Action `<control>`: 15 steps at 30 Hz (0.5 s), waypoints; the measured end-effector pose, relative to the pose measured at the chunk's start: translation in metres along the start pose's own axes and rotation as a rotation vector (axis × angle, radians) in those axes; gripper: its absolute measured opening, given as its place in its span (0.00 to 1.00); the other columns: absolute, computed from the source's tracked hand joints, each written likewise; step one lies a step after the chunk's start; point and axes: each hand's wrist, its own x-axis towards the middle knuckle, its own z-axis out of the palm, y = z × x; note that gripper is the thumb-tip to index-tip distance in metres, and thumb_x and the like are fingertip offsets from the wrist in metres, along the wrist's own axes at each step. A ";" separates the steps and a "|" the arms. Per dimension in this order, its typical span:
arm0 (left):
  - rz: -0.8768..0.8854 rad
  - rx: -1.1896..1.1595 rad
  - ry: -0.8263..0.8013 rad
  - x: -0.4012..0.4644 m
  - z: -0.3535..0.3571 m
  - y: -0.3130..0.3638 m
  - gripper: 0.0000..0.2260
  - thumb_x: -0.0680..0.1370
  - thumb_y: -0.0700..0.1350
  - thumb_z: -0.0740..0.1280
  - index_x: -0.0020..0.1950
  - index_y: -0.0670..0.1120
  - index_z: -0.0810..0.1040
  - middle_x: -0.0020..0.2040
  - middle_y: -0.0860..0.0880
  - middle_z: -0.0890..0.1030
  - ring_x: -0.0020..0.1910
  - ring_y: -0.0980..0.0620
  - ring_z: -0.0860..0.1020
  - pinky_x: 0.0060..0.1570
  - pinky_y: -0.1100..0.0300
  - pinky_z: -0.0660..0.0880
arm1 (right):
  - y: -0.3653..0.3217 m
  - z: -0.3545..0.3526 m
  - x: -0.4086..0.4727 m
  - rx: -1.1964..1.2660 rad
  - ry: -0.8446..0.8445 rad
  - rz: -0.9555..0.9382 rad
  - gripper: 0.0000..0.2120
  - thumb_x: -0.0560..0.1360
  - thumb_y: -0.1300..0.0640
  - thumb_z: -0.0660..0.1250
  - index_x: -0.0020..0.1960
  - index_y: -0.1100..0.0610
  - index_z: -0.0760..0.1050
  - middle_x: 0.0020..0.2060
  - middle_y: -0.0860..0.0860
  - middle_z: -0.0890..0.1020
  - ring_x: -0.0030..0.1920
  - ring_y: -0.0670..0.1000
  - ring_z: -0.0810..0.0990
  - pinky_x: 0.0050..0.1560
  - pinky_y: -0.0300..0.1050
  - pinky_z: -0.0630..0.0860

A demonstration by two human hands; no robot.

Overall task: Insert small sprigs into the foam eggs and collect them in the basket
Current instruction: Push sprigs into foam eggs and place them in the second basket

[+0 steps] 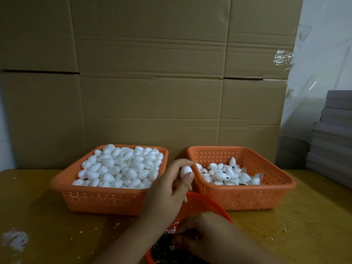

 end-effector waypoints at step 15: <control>-0.150 -0.151 0.041 0.003 -0.002 0.002 0.16 0.71 0.67 0.66 0.42 0.56 0.71 0.25 0.52 0.76 0.24 0.57 0.72 0.30 0.65 0.69 | -0.001 -0.001 0.000 0.008 -0.011 -0.031 0.09 0.76 0.49 0.68 0.55 0.45 0.82 0.52 0.38 0.83 0.49 0.32 0.76 0.49 0.24 0.70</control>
